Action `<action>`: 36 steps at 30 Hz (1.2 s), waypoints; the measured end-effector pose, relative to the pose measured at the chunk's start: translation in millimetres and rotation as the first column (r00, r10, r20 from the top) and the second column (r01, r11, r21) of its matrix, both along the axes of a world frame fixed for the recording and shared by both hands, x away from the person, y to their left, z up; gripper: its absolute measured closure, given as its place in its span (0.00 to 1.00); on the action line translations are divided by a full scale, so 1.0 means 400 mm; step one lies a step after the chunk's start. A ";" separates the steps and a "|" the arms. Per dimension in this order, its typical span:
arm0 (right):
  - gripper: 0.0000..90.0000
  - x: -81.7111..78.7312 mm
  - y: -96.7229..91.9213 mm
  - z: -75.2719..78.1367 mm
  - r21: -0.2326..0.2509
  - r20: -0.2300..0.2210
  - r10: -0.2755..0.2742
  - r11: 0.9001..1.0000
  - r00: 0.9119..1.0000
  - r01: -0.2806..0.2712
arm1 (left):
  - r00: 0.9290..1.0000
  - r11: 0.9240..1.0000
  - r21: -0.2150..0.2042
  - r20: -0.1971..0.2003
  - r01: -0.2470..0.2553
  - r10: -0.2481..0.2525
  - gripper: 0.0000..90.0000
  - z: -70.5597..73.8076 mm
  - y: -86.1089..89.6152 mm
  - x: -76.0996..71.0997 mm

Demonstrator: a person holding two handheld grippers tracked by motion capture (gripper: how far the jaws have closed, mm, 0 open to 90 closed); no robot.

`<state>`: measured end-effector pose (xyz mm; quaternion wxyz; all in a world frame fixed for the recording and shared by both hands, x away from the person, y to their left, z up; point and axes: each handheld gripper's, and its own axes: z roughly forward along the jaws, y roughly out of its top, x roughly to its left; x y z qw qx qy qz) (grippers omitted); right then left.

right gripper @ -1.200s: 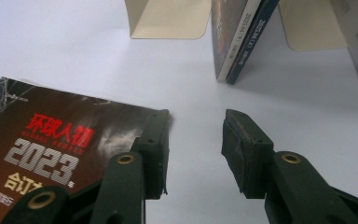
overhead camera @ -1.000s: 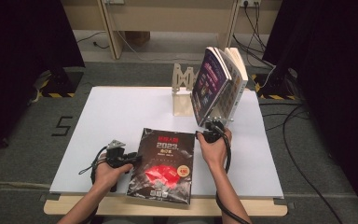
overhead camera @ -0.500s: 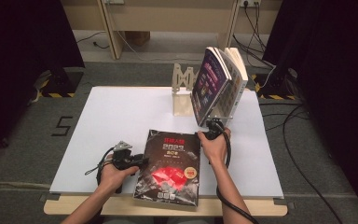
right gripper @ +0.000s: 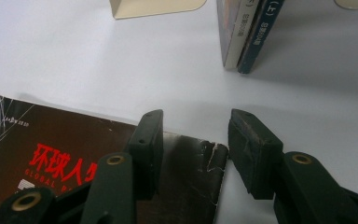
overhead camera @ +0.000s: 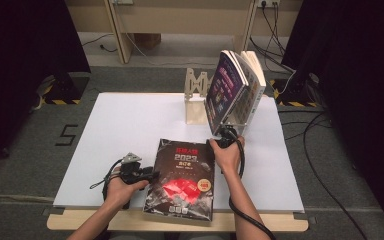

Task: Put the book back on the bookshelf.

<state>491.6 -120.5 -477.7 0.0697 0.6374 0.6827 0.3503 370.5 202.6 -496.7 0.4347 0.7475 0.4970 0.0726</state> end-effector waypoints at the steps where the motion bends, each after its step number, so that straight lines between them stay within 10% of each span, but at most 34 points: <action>1: 0.64 -0.001 -0.001 -0.001 -0.004 0.009 0.006 1.000 1.000 -0.006 | 1.000 1.000 -0.001 0.001 0.000 0.000 0.66 0.000 0.000 -0.001; 21: 0.70 -0.059 -0.027 0.038 0.206 -0.052 0.011 0.979 0.999 -0.001 | 1.000 1.000 0.017 0.007 -0.008 0.008 0.66 0.001 -0.002 -0.010; 36: 0.64 -0.087 -0.049 0.001 0.202 -0.125 0.004 0.979 0.992 0.022 | 1.000 1.000 0.015 0.017 -0.022 0.022 0.67 -0.002 -0.005 -0.015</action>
